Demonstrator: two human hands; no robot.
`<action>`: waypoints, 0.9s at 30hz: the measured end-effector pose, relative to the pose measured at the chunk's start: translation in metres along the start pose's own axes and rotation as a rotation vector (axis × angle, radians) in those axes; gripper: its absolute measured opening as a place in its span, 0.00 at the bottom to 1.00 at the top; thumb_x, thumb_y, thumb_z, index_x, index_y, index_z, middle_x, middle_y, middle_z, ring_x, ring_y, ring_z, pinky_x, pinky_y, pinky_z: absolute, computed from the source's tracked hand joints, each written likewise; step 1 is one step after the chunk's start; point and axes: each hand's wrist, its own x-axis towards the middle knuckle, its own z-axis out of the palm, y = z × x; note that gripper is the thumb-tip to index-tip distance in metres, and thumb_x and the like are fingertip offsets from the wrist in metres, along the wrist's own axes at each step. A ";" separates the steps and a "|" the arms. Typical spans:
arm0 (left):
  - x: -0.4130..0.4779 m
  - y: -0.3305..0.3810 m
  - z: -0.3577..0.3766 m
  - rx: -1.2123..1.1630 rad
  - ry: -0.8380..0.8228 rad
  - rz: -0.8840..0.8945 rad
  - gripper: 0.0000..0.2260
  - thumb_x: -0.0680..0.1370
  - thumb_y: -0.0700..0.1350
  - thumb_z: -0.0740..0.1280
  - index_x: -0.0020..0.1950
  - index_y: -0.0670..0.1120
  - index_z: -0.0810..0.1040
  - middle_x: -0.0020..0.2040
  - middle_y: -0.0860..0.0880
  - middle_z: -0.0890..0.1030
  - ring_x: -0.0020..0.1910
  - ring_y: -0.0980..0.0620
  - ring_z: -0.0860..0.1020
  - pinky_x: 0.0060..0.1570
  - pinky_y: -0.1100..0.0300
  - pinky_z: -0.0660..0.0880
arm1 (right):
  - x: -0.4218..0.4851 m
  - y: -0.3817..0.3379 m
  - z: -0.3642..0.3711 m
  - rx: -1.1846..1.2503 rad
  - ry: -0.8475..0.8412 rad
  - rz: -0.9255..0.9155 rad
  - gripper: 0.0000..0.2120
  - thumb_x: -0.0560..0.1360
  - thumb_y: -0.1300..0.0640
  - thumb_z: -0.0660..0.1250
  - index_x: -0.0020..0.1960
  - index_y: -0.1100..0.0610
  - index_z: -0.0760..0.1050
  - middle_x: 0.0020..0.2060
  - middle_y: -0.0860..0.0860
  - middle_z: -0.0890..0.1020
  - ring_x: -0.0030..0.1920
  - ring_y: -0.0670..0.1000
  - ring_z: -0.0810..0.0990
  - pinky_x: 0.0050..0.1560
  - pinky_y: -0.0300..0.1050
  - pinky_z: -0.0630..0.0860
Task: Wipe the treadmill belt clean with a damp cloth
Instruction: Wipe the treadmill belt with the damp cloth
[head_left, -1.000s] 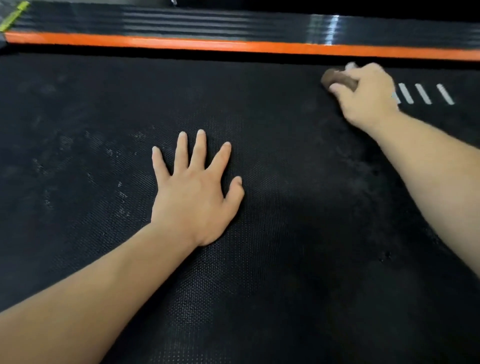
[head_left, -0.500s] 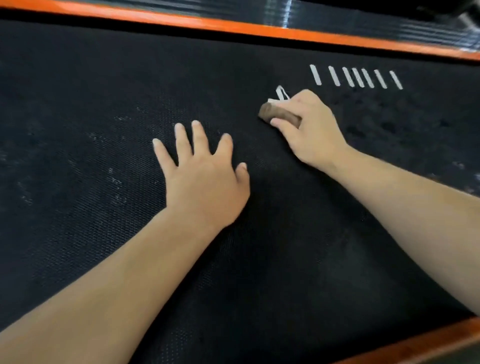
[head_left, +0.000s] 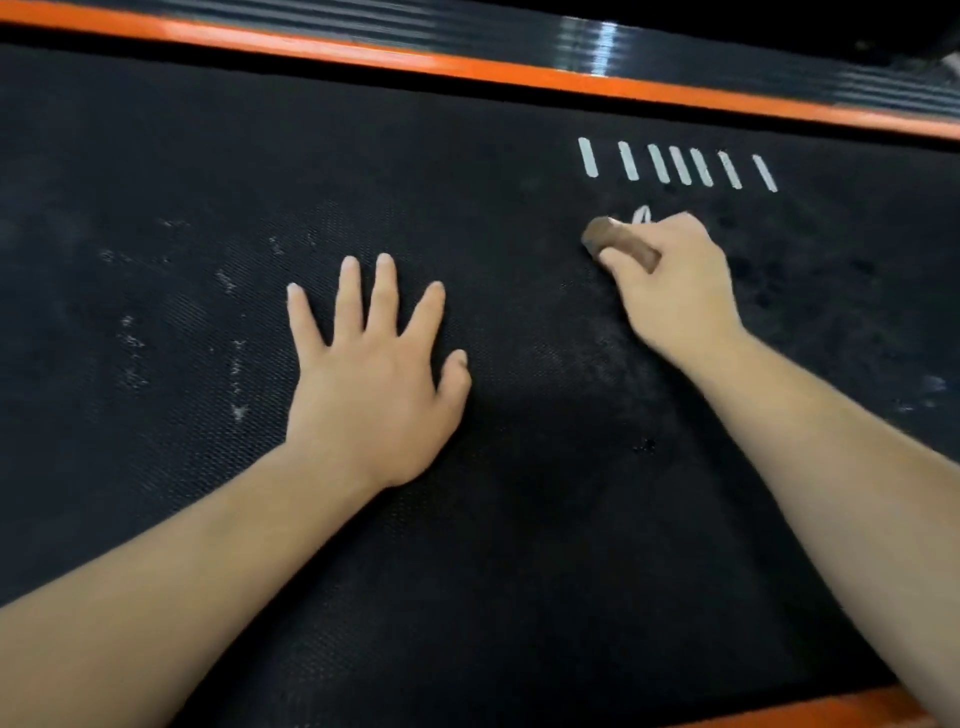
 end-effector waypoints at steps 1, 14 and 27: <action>0.000 0.001 0.000 0.005 0.004 -0.006 0.34 0.80 0.64 0.42 0.84 0.54 0.54 0.85 0.41 0.50 0.83 0.38 0.43 0.77 0.29 0.42 | -0.005 -0.002 0.003 -0.010 0.011 -0.002 0.13 0.77 0.46 0.65 0.59 0.44 0.82 0.47 0.53 0.76 0.52 0.55 0.76 0.54 0.43 0.70; 0.000 0.001 0.002 -0.012 0.034 -0.039 0.34 0.78 0.66 0.42 0.83 0.56 0.55 0.85 0.43 0.50 0.83 0.40 0.44 0.77 0.31 0.41 | -0.111 -0.031 -0.014 0.172 -0.102 -0.245 0.12 0.76 0.54 0.69 0.58 0.42 0.80 0.44 0.50 0.74 0.47 0.54 0.74 0.48 0.49 0.73; -0.003 0.007 -0.005 -0.028 0.021 -0.030 0.29 0.81 0.62 0.47 0.83 0.58 0.58 0.85 0.44 0.53 0.83 0.39 0.47 0.77 0.30 0.42 | -0.160 -0.025 -0.045 0.242 -0.330 -0.419 0.12 0.76 0.47 0.66 0.58 0.46 0.82 0.46 0.49 0.75 0.48 0.53 0.74 0.51 0.49 0.73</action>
